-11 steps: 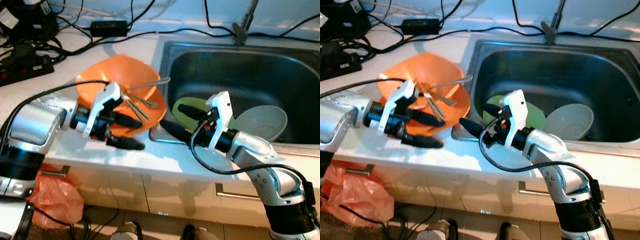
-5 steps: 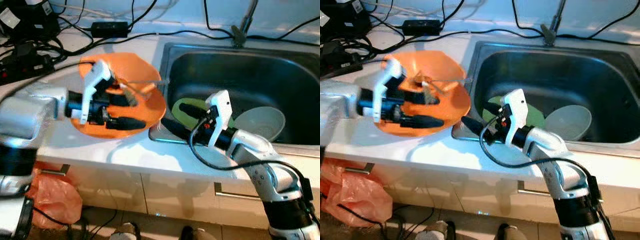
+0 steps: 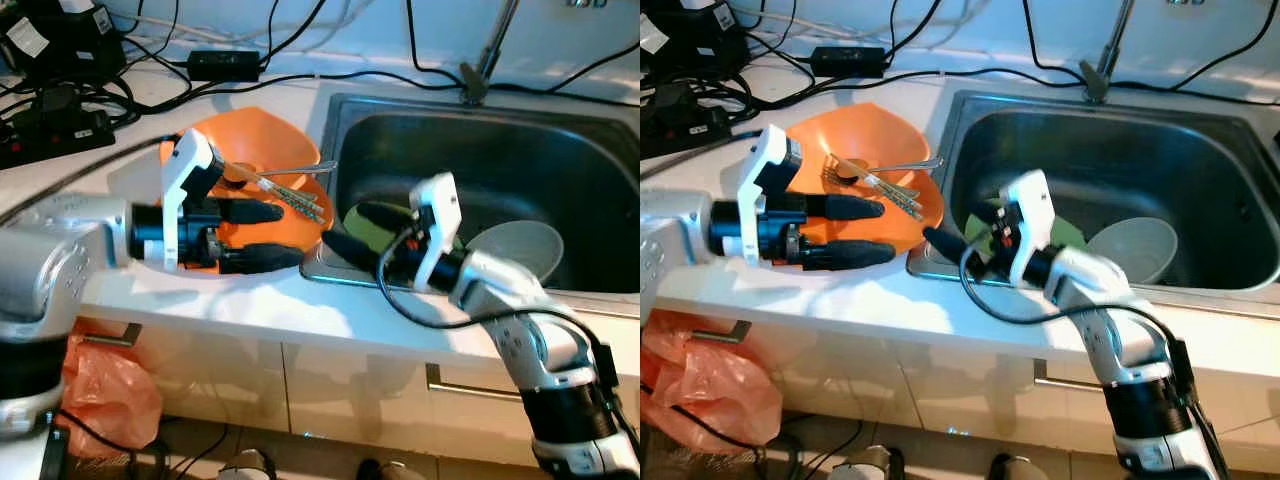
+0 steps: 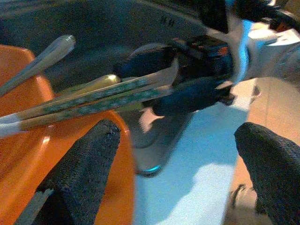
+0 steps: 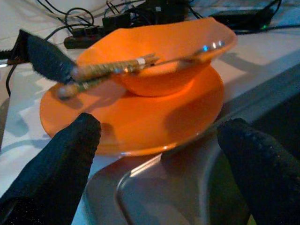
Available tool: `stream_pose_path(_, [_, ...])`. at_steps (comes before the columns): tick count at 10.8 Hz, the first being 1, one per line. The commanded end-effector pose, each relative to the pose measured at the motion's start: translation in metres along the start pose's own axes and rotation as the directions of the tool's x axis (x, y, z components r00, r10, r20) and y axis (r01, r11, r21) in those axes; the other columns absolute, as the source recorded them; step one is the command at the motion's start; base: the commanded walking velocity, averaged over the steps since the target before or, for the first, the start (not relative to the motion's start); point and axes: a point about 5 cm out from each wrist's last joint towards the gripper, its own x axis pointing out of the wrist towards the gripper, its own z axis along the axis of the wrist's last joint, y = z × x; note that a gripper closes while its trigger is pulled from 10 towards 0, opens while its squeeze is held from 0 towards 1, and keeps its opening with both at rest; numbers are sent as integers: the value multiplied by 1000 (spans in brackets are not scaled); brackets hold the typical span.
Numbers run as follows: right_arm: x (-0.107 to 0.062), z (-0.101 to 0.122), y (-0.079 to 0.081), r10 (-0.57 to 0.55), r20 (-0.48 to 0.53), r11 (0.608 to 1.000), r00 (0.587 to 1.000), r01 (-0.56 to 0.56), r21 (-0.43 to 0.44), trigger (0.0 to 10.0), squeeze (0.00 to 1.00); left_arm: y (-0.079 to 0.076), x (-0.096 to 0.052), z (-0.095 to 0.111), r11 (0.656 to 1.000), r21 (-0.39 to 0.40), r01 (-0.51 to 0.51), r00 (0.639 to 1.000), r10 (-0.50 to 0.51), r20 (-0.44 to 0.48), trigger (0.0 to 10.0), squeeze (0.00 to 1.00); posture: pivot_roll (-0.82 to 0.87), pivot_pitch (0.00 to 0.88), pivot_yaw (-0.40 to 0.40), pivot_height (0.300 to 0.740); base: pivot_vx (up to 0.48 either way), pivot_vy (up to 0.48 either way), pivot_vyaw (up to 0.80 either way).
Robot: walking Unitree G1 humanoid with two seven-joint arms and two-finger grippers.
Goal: Kitchen organization
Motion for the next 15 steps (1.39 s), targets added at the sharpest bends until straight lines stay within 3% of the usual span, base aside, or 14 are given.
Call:
stream_pose_path(1, [-1, 3, -3, -2, 16, 1000, 1000, 2, -8, 10000, 0, -7, -3, 2, 1000, -20, -3, 999, 4, 32, 10000, 0, 152, 76, -27, 740, 0, 0, 0])
stream_pose_path(5, [2, 4, -8, -5, 36, 1000, 999, 6, -6, 10000, 0, -15, 9, -1, 991, -114, -72, 980, 92, 179, 10000, 0, 168, 41, -34, 740, 0, 0, 0])
stream_pose_path(7, [2, 4, -11, -6, 34, 1000, 999, 6, -7, 10000, 0, -19, 16, -15, 967, -218, -130, 951, 184, 248, 10000, 0, 170, 28, -46, 740, 0, 0, 0])
stream_pose_path(8, [3, 5, -14, -20, 39, 1000, 999, 21, -8, 10000, 0, -18, 20, -22, 937, -295, -187, 918, 274, 288, 10000, 0, 170, 28, -46, 740, 0, 0, 0])
stream_pose_path(9, [3, 6, -15, -30, 43, 1000, 999, 30, -10, 10000, 0, -21, 25, -29, 925, -321, -205, 904, 305, 300, 10000, 0, 168, 26, -53, 740, 0, 0, 0])
stream_pose_path(10, [4, 6, -17, -35, 45, 999, 998, 36, -10, 10000, 0, -23, 34, -38, 884, -394, -250, 870, 384, 310, 10000, 0, 168, 24, -57, 740, 0, 0, 0])
stream_pose_path(11, [5, 6, -17, -39, 46, 999, 998, 39, -10, 10000, 0, -27, 41, -43, 880, -388, -274, 863, 404, 304, 10000, 0, 168, 24, -57, 740, 0, 0, 0])
stream_pose_path(12, [5, 6, -18, -41, 46, 999, 998, 41, -11, 10000, 0, -27, 46, -48, 858, -435, -273, 856, 423, 297, 10000, 0, 163, 23, -60, 740, 0, 0, 0])
stream_pose_path(13, [4, 6, -18, -42, 44, 999, 998, 42, -14, 10000, 0, -22, 49, -56, 798, -548, -251, 833, 467, 297, 10000, 0, 163, 23, -60, 740, 0, 0, 0])
stream_pose_path(15, [-4, 5, -23, -48, 15, 998, 999, 49, -42, 10000, 0, -10, 55, -63, 692, -685, -227, 771, 557, 307, 10000, 0, 145, 22, -66, 740, 0, 0, 0])
